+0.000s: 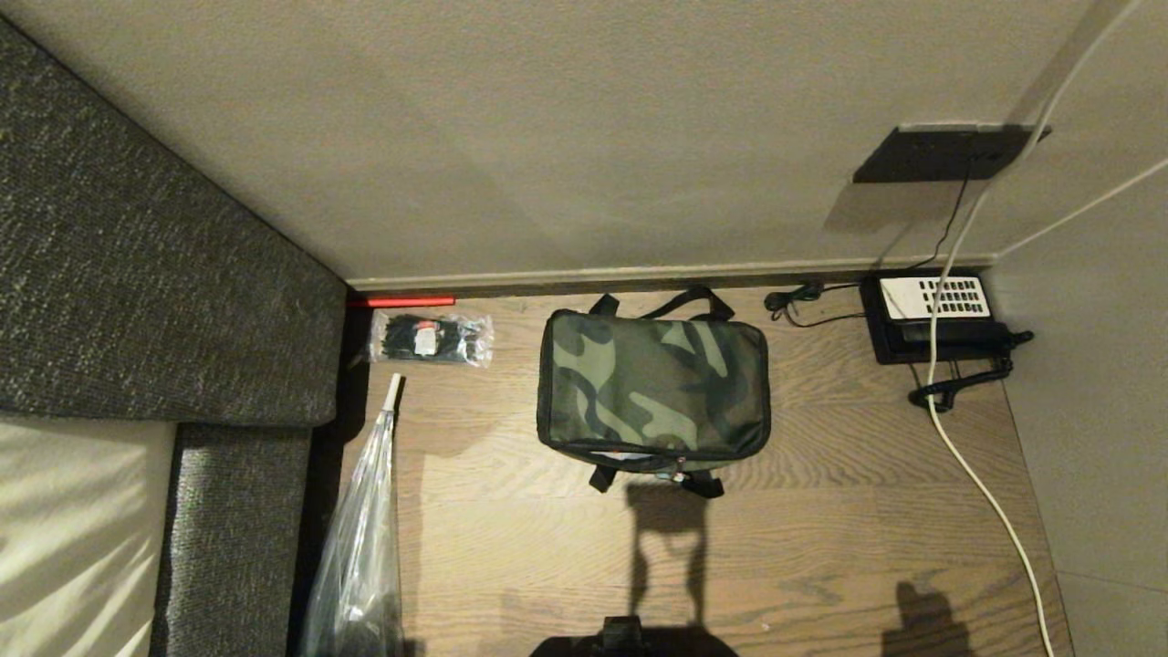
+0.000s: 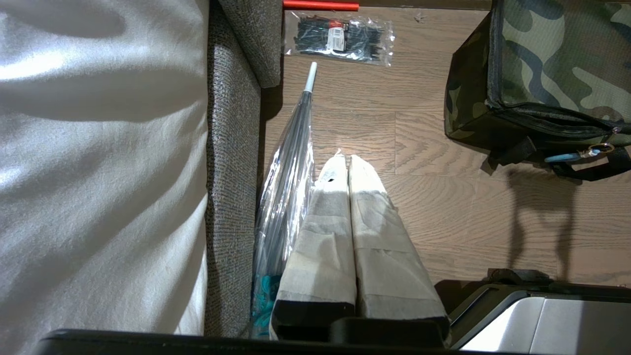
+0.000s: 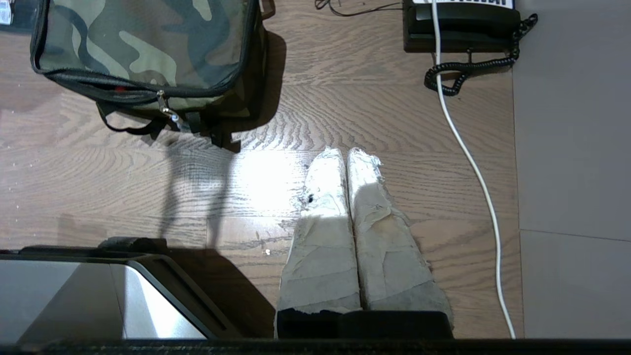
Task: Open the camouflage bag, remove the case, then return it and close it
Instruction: Open the top of the storage box
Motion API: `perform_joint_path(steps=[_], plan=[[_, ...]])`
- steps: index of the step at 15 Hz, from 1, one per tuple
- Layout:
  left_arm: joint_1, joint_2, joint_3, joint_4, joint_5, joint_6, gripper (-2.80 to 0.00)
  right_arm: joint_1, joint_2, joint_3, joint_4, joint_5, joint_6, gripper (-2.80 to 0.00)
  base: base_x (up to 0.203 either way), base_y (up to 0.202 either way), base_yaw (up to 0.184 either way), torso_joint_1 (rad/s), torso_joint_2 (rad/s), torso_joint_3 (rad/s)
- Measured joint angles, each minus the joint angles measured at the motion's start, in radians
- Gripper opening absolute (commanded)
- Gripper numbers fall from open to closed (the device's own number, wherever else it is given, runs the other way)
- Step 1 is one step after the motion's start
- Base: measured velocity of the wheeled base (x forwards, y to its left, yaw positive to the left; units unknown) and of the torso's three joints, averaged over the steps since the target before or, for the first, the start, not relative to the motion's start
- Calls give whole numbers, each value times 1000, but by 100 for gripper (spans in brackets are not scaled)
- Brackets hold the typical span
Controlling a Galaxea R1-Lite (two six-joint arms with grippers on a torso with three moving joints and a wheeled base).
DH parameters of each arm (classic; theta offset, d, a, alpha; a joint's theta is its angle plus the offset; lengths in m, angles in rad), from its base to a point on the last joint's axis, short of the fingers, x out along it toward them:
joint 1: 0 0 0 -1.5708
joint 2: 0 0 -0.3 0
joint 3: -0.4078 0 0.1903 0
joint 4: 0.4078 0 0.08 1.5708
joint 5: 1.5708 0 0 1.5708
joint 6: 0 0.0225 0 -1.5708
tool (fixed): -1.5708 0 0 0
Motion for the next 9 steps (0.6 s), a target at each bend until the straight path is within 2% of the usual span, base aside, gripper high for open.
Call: perform_joint_path(steps=[9], plan=[[0, 0, 0, 0, -1, 9, -280, -1, 0, 2, -7, -6, 9, -280, 0, 0, 0, 0, 0, 0]])
